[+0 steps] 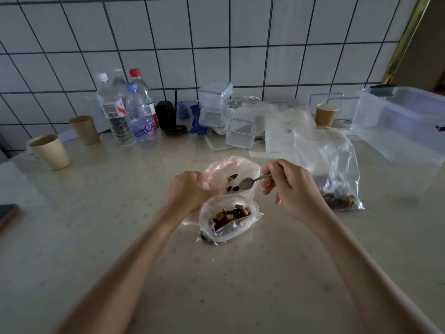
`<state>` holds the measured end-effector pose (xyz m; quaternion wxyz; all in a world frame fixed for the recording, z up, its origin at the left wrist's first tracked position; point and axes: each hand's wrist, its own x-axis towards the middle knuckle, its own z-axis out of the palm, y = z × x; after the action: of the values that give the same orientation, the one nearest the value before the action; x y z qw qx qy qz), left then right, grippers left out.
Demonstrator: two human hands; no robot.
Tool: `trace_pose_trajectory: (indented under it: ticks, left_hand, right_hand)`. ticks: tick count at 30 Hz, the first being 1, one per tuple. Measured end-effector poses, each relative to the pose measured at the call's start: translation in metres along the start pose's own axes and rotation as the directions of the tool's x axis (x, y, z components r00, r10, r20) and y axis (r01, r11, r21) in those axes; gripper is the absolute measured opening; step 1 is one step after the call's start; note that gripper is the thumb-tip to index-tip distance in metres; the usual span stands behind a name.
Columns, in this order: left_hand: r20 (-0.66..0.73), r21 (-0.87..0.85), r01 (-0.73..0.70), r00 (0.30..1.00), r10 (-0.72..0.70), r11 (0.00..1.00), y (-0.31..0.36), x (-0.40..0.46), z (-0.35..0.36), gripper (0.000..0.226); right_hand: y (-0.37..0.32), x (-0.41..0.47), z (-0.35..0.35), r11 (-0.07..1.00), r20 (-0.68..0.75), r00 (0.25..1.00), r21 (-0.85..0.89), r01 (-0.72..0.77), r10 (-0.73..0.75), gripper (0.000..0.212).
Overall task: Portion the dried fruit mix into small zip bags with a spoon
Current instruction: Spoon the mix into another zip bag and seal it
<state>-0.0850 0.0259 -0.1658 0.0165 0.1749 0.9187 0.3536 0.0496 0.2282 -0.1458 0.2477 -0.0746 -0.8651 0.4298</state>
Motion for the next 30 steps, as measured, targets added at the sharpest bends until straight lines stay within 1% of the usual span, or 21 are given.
trace_pose_trajectory:
  ticks: [2,4,5,8,11,14,17,19,22,24,27,28,30]
  left_hand:
    - [0.007,-0.033,-0.011,1.000,0.012,0.999,-0.003,0.001,0.004,0.039]
    - [0.007,-0.042,-0.041,0.999,0.041,0.998,-0.006,0.002,0.007,0.026]
    - [0.007,-0.046,-0.054,0.998,0.055,0.997,-0.006,0.003,0.007,0.024]
    - [-0.011,-0.074,-0.083,0.997,0.082,0.994,-0.007,0.006,0.007,0.024]
    - [-0.030,-0.114,-0.085,0.996,0.082,0.990,-0.006,0.007,0.005,0.034]
    - [-0.047,-0.139,-0.075,0.997,0.069,0.988,-0.004,0.007,0.003,0.028]
    - [-0.066,-0.175,-0.073,0.996,0.062,0.982,-0.003,0.008,0.002,0.026]
    - [-0.074,-0.191,-0.075,0.995,0.062,0.979,-0.003,0.009,0.001,0.025]
    - [-0.089,-0.200,-0.077,0.994,0.060,0.977,-0.002,0.008,0.003,0.023]
    - [-0.094,-0.201,-0.080,0.994,0.062,0.976,-0.002,0.007,0.004,0.022]
    - [-0.095,-0.210,-0.098,0.992,0.080,0.973,0.000,0.005,0.006,0.019]
    - [-0.098,-0.213,-0.104,0.992,0.084,0.972,0.000,0.004,0.006,0.018]
    - [-0.097,-0.227,-0.108,0.991,0.088,0.968,0.001,0.002,0.005,0.016]
  right_hand:
    - [0.000,0.000,0.001,1.000,0.005,1.000,-0.023,-0.015,0.015,0.029]
    - [0.000,0.000,0.003,0.998,-0.009,0.998,0.023,-0.066,0.066,0.030]
    - [0.000,0.000,0.003,0.994,-0.016,0.995,0.060,-0.093,0.094,0.030]
    - [0.000,-0.001,0.006,0.983,-0.029,0.990,0.127,-0.131,0.135,0.030]
    - [-0.001,-0.002,0.009,0.977,-0.041,0.987,0.157,-0.145,0.153,0.031]
    - [-0.002,-0.004,0.013,0.977,-0.034,0.989,0.167,-0.134,0.142,0.031]
    - [-0.003,-0.005,0.015,0.980,-0.028,0.992,0.159,-0.117,0.123,0.030]
    - [-0.004,-0.004,0.016,0.967,-0.023,0.989,0.211,-0.140,0.149,0.031]
    - [-0.005,-0.003,0.017,0.898,0.011,0.967,0.368,-0.242,0.256,0.034]
    - [-0.005,-0.001,0.016,0.851,0.049,0.952,0.435,-0.294,0.303,0.036]
    - [-0.006,-0.001,0.015,0.740,0.125,0.916,0.552,-0.383,0.380,0.039]
    - [-0.006,-0.001,0.016,0.705,0.149,0.903,0.579,-0.410,0.403,0.039]
    - [-0.005,-0.002,0.017,0.671,0.171,0.888,0.598,-0.438,0.427,0.039]
